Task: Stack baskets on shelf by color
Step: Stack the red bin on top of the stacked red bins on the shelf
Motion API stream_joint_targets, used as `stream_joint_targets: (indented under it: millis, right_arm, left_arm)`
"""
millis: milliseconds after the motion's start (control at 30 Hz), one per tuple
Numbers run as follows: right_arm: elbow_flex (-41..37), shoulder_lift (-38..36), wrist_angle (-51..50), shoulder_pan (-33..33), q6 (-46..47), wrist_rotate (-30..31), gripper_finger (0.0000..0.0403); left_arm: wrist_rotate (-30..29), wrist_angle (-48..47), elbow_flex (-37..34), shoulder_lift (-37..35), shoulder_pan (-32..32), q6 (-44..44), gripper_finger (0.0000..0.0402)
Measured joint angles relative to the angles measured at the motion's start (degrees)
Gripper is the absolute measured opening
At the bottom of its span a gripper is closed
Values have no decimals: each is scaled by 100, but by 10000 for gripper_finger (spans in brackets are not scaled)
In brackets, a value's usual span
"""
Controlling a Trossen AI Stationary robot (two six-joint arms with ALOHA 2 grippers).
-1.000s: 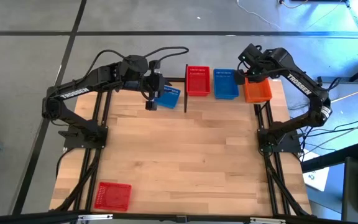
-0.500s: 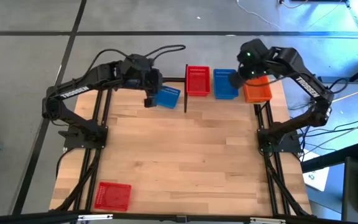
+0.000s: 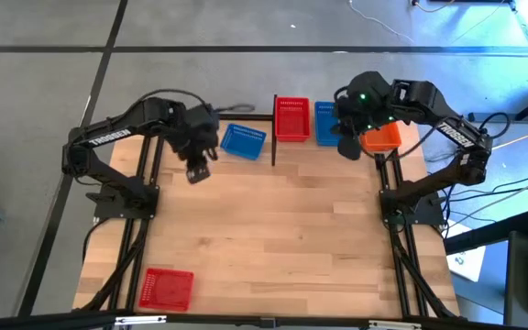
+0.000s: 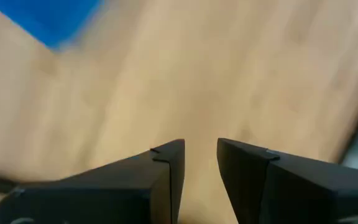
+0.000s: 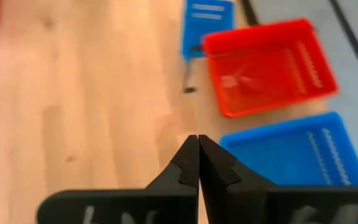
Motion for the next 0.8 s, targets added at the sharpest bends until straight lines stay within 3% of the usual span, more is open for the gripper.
stream_joint_targets:
  millis: [167,400,567,800]
  right_arm:
    - [0,0,42,219,-650,-659,0]
    - [0,0,42,628,-950,-1791,0]
    - [0,0,81,1066,-948,-1975,0]
    - [-2,0,686,1592,-780,-1966,0]
  left_arm:
    - [434,-549,0,-2,-716,-805,86]
    - [675,-549,0,-2,-2029,-1069,86]
    - [639,-509,0,-2,-3121,-1311,86]
    - [-303,-29,0,-2,-4852,-2068,86]
